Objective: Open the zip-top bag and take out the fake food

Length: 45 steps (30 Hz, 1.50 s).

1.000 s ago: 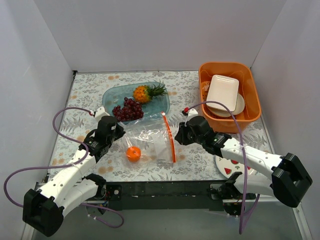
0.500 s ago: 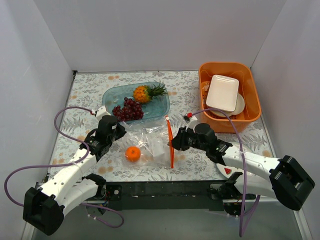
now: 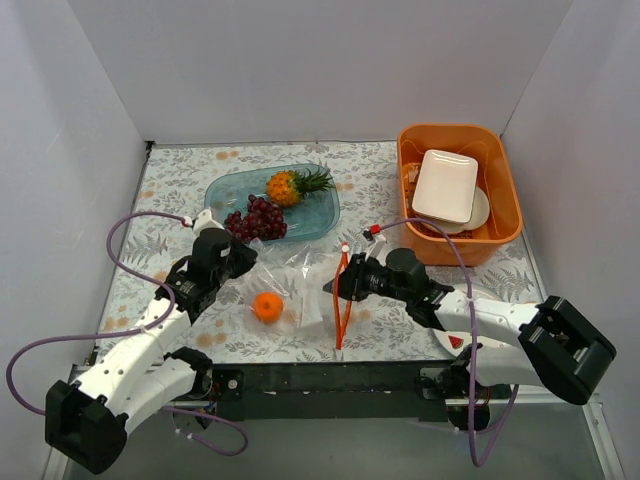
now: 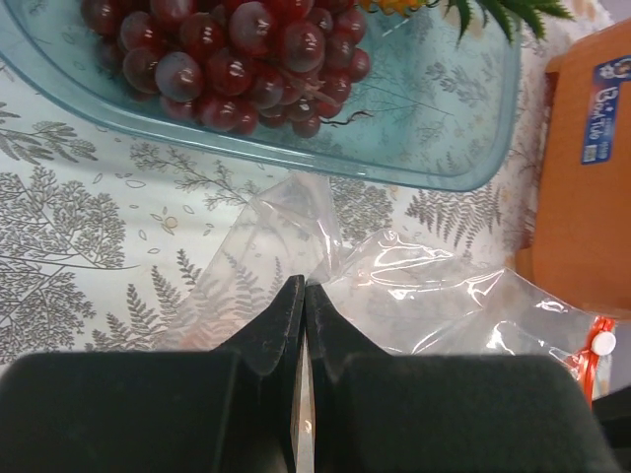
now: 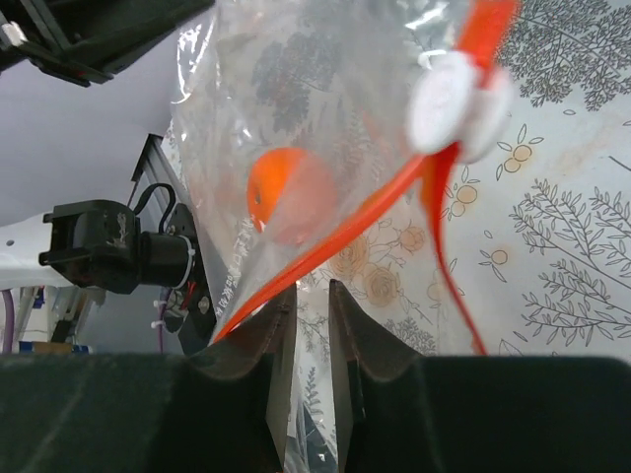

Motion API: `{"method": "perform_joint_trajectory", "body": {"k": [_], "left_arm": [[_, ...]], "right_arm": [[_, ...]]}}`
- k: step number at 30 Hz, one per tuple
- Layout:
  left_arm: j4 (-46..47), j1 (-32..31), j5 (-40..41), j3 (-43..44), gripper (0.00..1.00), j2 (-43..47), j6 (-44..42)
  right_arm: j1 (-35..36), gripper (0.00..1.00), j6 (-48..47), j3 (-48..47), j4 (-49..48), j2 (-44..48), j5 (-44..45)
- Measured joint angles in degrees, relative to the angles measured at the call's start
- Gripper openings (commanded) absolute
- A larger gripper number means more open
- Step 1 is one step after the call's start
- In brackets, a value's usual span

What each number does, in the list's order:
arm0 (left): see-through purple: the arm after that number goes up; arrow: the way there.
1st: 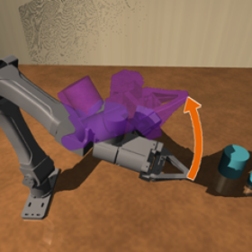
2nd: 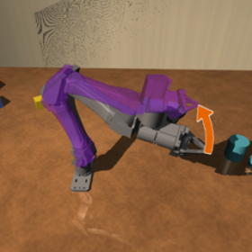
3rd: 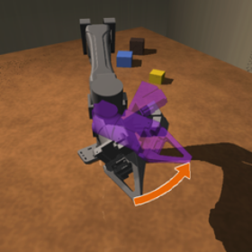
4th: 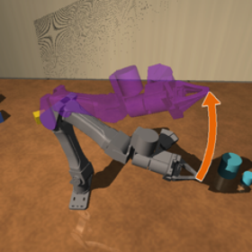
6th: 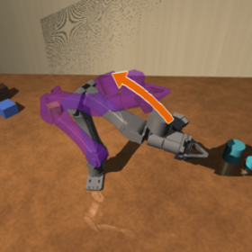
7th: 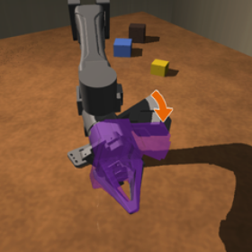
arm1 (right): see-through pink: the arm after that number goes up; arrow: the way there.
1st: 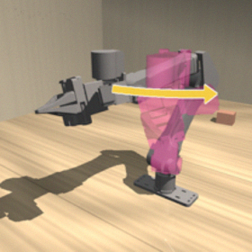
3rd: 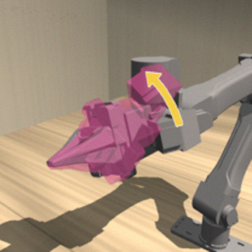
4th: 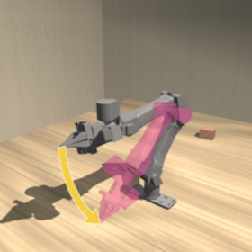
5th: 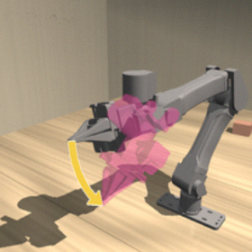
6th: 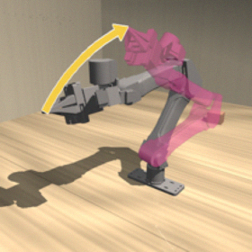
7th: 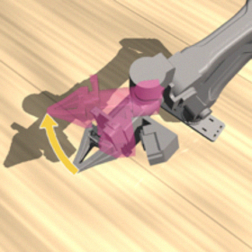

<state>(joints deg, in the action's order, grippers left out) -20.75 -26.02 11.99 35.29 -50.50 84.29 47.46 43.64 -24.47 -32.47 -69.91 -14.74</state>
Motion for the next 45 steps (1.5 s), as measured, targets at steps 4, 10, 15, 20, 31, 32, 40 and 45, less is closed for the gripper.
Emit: {"method": "perform_joint_trajectory", "body": {"k": [4, 10, 15, 20, 31, 32, 40, 45], "left_arm": [[-0.31, 0.0, -1.62, 1.77, 0.0, 1.18, 0.7], [-1.66, 0.0, -3.58, 4.72, 0.0, 1.88, 1.01], [-2.62, 0.0, -5.42, 5.62, 0.0, 1.95, 0.96], [-4.46, -0.42, -7.96, 7.58, 0.0, 1.16, 0.57], [-8.59, -1.84, -5.53, 2.67, 0.35, 1.62, 3.91], [-9.33, -1.84, -4.76, 2.64, 0.46, 1.53, 4.07], [-19.58, -1.86, 4.74, 10.23, 0.63, -0.24, 6.34], [-28.5, -1.86, 9.92, 16.0, 0.39, 1.73, 9.97]], "right_arm": [[1.4, 0.26, 1.31, 0.74, -2.75, -2.05, 0.87], [3.1, 0.25, 3.02, 2.47, -6.21, -6.03, 3.43], [4.04, 0.26, 4.11, 2.84, -8.83, -10.67, 5.49], [5.49, 0.31, 4.7, 2.78, -11.43, -14.78, 6.21], [9.51, 0.37, 5.6, 2.86, -14.49, -17.57, 10.21], [9.49, 0.37, 5.66, 3.02, -14.43, -17.59, 10.34], [8.92, 0.38, 6.29, 3.06, -16.94, -18.56, 10.4], [8.22, 0.37, 7.04, 3.43, -17.46, -18.67, 10.05]]}}
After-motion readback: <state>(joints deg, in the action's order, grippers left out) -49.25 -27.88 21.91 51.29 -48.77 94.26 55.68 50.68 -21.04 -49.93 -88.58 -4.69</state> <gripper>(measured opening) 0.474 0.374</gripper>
